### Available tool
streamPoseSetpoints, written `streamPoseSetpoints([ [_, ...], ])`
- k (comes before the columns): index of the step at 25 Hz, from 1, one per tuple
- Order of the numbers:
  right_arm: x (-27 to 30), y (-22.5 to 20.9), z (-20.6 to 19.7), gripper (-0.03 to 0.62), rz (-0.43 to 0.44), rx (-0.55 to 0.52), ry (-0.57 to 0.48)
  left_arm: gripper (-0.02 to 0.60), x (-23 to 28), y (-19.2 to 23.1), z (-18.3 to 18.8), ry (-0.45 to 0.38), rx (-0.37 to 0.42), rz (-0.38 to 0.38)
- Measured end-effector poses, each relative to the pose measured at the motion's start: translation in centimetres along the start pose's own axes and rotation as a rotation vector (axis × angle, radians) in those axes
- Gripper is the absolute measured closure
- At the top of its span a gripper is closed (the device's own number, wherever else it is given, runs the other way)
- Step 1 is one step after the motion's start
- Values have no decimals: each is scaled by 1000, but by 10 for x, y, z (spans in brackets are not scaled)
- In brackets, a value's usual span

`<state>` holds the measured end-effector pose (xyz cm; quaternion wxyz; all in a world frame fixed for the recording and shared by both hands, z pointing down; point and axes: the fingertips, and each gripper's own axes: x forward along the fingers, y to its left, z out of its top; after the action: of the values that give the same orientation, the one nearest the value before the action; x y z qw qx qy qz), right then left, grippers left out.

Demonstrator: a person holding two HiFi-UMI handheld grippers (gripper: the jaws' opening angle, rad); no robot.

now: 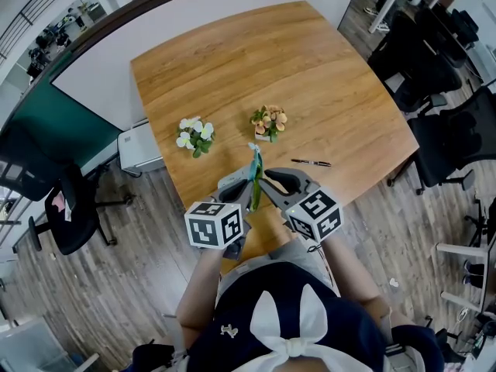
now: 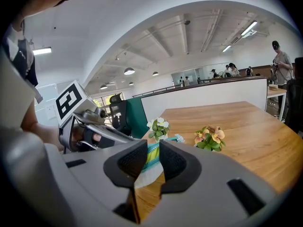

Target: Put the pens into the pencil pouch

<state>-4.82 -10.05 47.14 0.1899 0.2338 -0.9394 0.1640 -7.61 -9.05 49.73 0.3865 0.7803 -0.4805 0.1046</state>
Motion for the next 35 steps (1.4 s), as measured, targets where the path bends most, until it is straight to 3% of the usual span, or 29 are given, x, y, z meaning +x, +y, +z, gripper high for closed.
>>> streamPoseSetpoints([
  [8, -7, -22, -6, 497, -44, -19, 20, 535, 0, 11, 4, 2, -9, 17],
  [15, -18, -69, -22, 490, -161, -116, 107, 535, 1, 13, 6, 5, -15, 13],
  [21, -19, -98, -39, 487, -211, -186, 191, 535, 1, 14, 9, 4, -29, 2],
  [35, 7, -147, -120, 488, -222, -452, 538, 535, 7, 17, 13, 14, -42, -16],
])
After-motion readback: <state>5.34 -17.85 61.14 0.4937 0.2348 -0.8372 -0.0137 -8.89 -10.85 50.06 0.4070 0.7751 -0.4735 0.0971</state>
